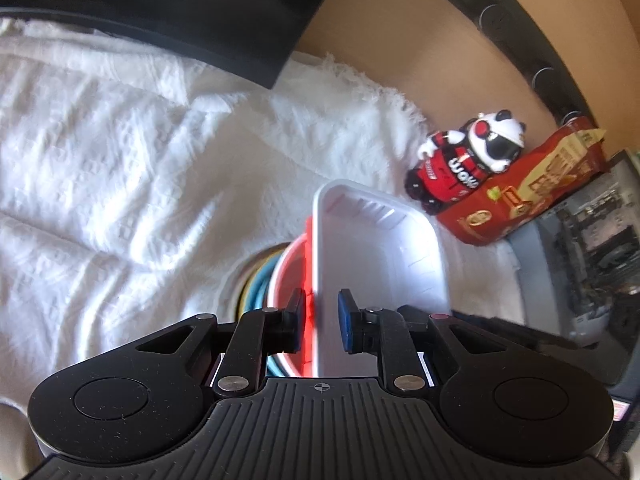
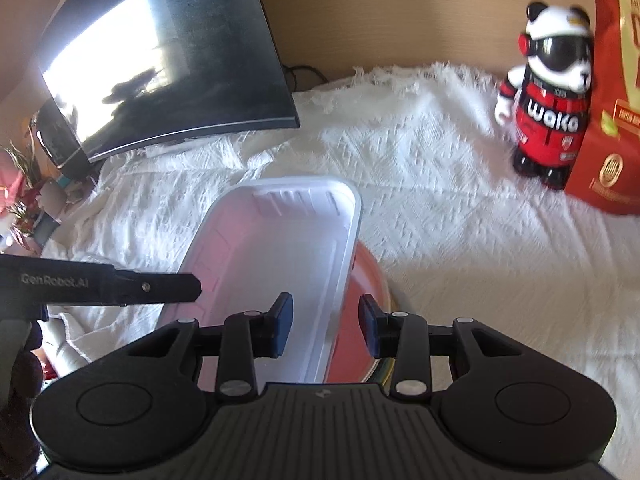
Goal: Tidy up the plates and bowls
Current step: 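Carry the tray over the bowl stack and lower it onto the top bowl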
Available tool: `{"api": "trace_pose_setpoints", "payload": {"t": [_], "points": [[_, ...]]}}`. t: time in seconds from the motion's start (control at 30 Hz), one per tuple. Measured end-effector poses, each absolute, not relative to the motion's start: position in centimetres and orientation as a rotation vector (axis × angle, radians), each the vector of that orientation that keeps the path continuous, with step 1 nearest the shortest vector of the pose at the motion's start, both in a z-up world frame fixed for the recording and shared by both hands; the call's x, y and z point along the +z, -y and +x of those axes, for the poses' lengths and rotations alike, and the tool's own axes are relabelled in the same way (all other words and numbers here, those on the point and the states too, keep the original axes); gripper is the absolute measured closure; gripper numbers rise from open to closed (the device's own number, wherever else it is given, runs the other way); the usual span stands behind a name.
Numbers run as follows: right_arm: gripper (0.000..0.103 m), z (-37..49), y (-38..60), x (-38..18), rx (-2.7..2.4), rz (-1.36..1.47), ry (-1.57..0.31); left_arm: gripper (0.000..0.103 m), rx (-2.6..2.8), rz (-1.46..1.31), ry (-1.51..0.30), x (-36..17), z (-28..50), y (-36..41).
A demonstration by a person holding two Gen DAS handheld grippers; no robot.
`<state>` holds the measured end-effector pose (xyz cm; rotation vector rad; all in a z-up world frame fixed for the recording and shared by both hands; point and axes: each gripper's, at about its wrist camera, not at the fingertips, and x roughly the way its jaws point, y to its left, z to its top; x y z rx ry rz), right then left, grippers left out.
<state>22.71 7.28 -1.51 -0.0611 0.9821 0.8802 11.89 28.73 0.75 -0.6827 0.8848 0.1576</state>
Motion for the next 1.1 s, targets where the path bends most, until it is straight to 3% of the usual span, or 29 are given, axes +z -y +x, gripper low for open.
{"api": "trace_pose_setpoints", "payload": {"t": [1.1], "points": [[0.066, 22.4, -7.8, -1.1, 0.857, -0.061, -0.975, 0.084, 0.079, -0.715, -0.928, 0.2, 13.9, -29.8]]}}
